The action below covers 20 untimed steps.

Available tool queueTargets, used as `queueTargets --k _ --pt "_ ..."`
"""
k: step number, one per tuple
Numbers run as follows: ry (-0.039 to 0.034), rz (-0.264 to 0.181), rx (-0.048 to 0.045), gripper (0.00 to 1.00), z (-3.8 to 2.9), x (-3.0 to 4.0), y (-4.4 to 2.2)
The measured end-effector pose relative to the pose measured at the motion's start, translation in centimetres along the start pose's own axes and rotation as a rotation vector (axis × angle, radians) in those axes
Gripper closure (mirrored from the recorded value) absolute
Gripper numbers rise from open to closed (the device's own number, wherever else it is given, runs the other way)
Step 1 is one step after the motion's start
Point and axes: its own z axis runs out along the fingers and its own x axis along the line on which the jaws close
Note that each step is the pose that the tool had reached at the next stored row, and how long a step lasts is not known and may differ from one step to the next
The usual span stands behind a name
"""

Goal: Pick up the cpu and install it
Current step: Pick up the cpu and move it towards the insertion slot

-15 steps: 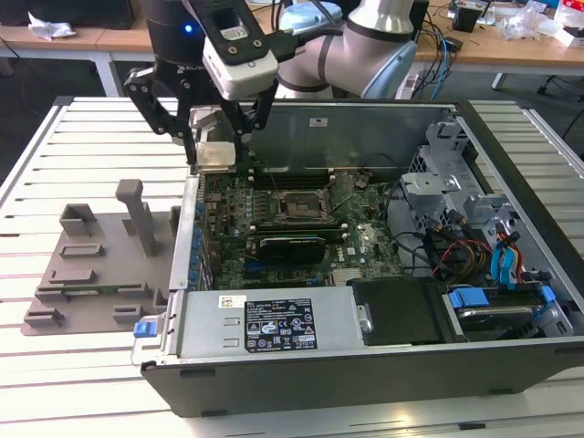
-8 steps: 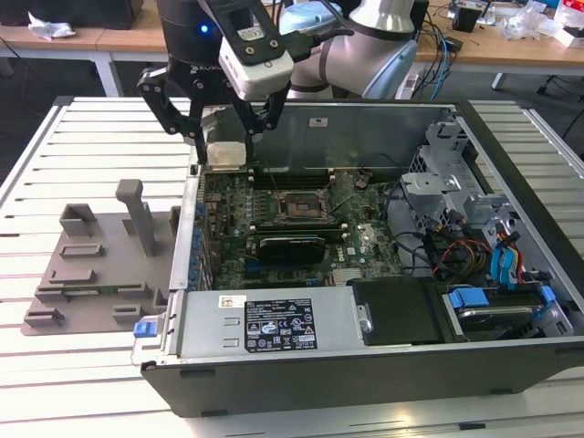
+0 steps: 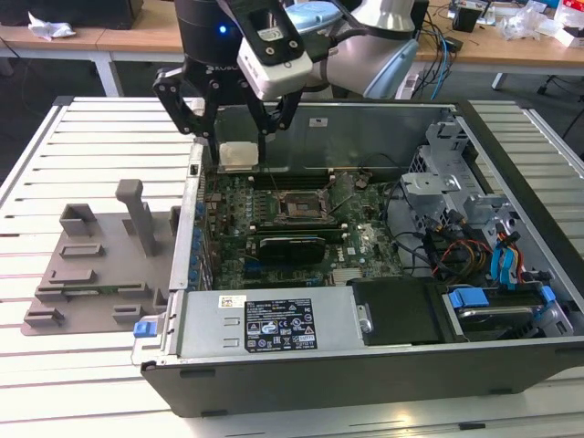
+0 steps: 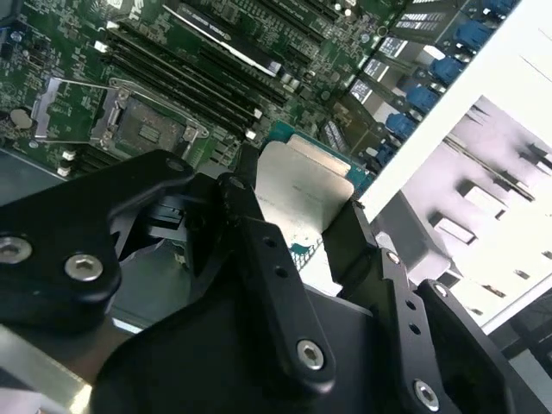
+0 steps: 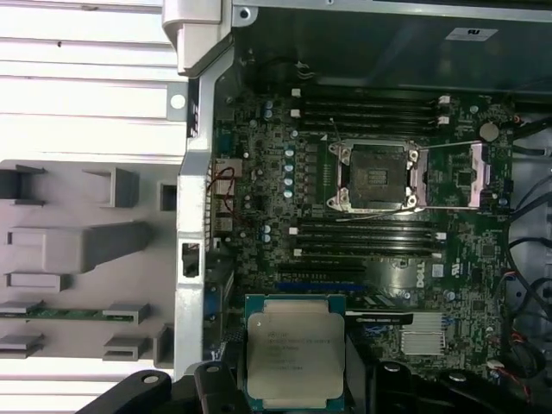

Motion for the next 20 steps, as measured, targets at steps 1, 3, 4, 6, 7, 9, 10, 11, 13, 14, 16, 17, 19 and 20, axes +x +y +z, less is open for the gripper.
queueTargets --k 1,3,4,6,7,9,10,11,13,14,16,17,19,20 --pt "0.0001 0.0 0.0 0.45 0.01 -0.25 -0.01" --pt "0.0001 0.0 0.0 0.45 0.07 -0.93 -0.02" --pt "0.0001 0.0 0.0 0.45 0.12 -1.43 -0.02" --pt "0.0 0.0 0.0 0.45 0.21 -2.29 -0.02" --pt "0.0001 0.0 0.0 0.45 0.23 -2.51 -0.02" --pt "0.0001 0.0 0.0 0.45 0.3 -3.14 -0.02" --pt "0.0002 0.0 0.0 0.45 0.36 -3.69 -0.02" --pt "0.0001 0.0 -0.0001 0.45 0.4 -4.14 -0.02" --pt "0.0002 0.0 0.0 0.45 0.48 -4.94 -0.02" --pt "0.0002 0.0 0.0 0.45 0.52 -5.42 -0.03" --pt "0.0002 0.0 0.0 0.45 0.61 -6.52 -0.05" --pt "0.0002 0.0 0.0 0.45 0.63 -6.81 -0.05" --pt "0.0002 0.0 -0.0001 0.45 0.67 -7.18 -0.06" --pt "0.0001 0.0 0.0 0.45 0.7 -7.58 -0.06"
